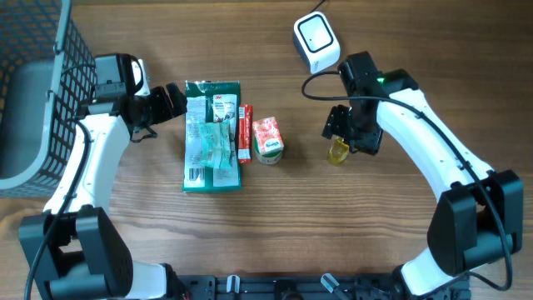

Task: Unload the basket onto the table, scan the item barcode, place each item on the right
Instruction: 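Lower the right gripper around the oil bottle neck and close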

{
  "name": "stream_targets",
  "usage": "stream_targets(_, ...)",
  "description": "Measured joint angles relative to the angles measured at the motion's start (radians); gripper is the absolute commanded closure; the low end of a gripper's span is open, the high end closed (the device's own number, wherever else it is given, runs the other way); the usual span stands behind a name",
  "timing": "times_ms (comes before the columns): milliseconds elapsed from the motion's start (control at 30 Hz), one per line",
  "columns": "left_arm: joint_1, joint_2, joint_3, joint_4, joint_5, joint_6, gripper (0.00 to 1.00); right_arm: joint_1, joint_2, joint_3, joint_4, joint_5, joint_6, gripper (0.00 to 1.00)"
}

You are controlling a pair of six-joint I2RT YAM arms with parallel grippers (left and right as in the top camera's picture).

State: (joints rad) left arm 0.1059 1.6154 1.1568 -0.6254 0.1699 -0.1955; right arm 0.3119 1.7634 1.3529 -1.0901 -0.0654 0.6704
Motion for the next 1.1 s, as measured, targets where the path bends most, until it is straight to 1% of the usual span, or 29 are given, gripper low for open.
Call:
stream_targets(100, 0.0, 0.0, 0.0, 0.0, 0.0, 0.0, 0.0, 0.0, 0.0, 0.005, 0.0, 0.0, 0.0, 0.28)
stream_targets(200, 0.0, 0.0, 0.0, 0.0, 0.0, 0.0, 0.0, 0.0, 0.0, 0.006, 0.005, 0.0, 0.004, 0.32)
stream_targets(300, 0.0, 0.0, 0.0, 0.0, 0.0, 0.0, 0.0, 0.0, 0.0, 0.011, 0.006, 0.0, 0.018, 0.38)
stream_targets(600, 0.0, 0.0, 0.0, 0.0, 0.0, 0.0, 0.0, 0.0, 0.0, 0.011, 0.003, 0.0, 0.026, 0.46)
stream_targets(633, 0.0, 0.0, 0.0, 0.0, 0.0, 0.0, 0.0, 0.0, 0.0, 0.011, 0.003, 0.0, 0.026, 0.51)
stream_targets(667, 0.0, 0.0, 0.0, 0.0, 0.0, 0.0, 0.0, 0.0, 0.0, 0.011, 0.003, 0.0, 0.026, 0.52)
stream_targets(833, 0.0, 0.0, 0.0, 0.0, 0.0, 0.0, 0.0, 0.0, 0.0, 0.011, 0.002, 0.0, 0.029, 0.53)
stream_targets(967, 0.0, 0.0, 0.0, 0.0, 0.0, 0.0, 0.0, 0.0, 0.0, 0.011, 0.002, 0.002, 0.029, 0.53)
stream_targets(1033, 0.0, 0.0, 0.0, 0.0, 0.0, 0.0, 0.0, 0.0, 0.0, 0.011, 0.002, 0.003, 0.029, 0.5)
stream_targets(1067, 0.0, 0.0, 0.0, 0.0, 0.0, 0.0, 0.0, 0.0, 0.0, 0.011, 0.002, 0.003, 0.029, 0.45)
stream_targets(1100, 0.0, 0.0, 0.0, 0.0, 0.0, 0.0, 0.0, 0.0, 0.0, 0.011, 0.003, 0.003, 0.029, 0.32)
